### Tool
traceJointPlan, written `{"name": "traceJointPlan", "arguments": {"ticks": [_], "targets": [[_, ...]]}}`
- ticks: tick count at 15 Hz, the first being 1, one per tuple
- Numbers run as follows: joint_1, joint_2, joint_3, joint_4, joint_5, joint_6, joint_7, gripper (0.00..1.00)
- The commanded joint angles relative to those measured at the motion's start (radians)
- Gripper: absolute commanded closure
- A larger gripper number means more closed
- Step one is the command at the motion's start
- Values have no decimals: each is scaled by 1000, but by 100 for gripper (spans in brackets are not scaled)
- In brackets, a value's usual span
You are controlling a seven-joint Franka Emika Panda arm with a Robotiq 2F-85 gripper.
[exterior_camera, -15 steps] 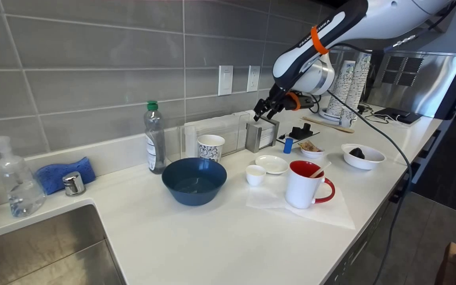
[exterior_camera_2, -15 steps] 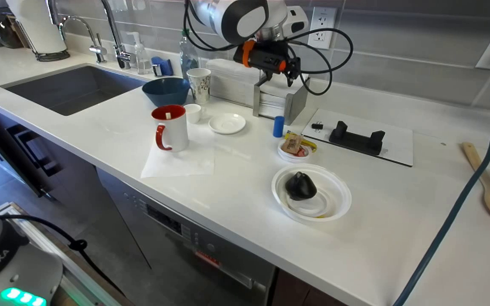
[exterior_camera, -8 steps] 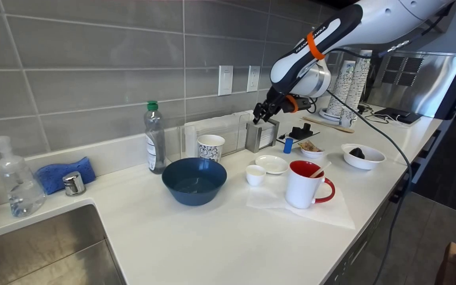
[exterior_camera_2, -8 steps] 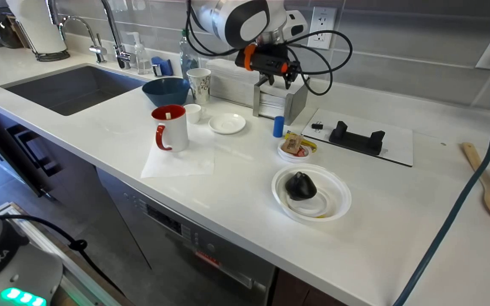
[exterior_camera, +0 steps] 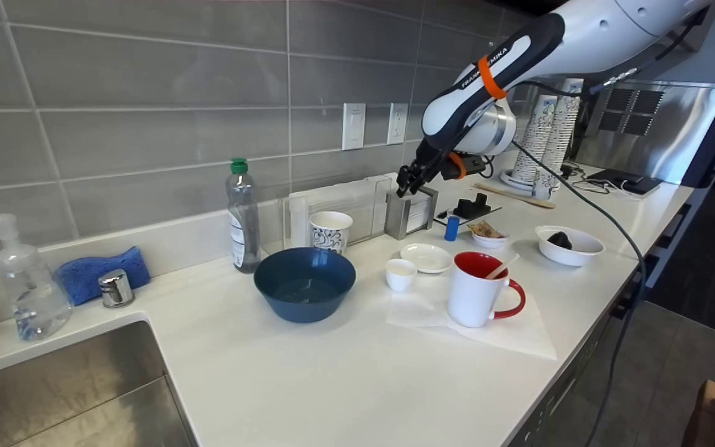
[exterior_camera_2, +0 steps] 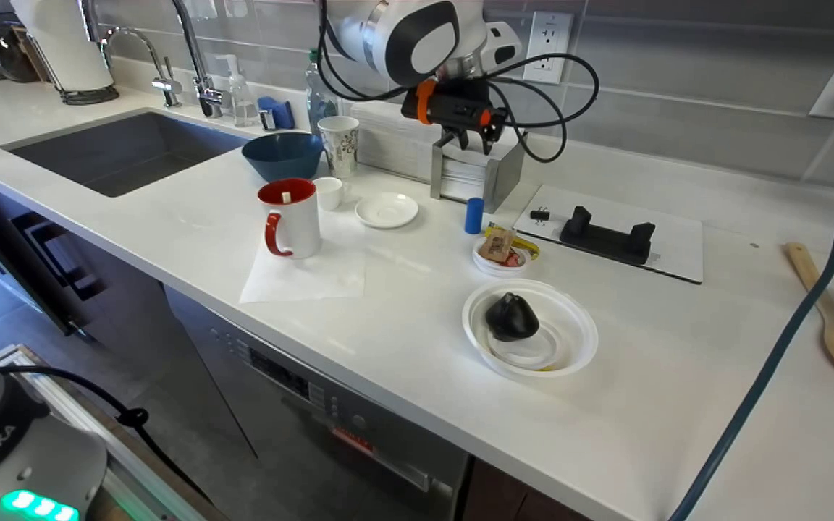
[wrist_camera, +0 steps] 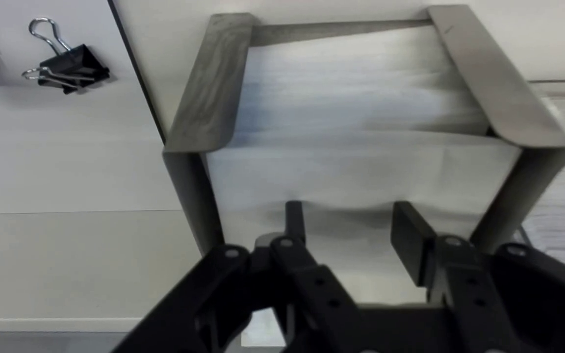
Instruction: Pick up one napkin from the napkin holder and put it on the empty white plate
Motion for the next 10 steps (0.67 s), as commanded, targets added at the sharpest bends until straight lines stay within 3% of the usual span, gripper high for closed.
{"name": "traceJointPlan", "arguments": {"ticks": [1,5,10], "targets": [[-11,20,13,31,-34,5,29,53],[-9,21,11,31,-40,4,29,64],[-5,24,6,31,-53,3,32,65]]}}
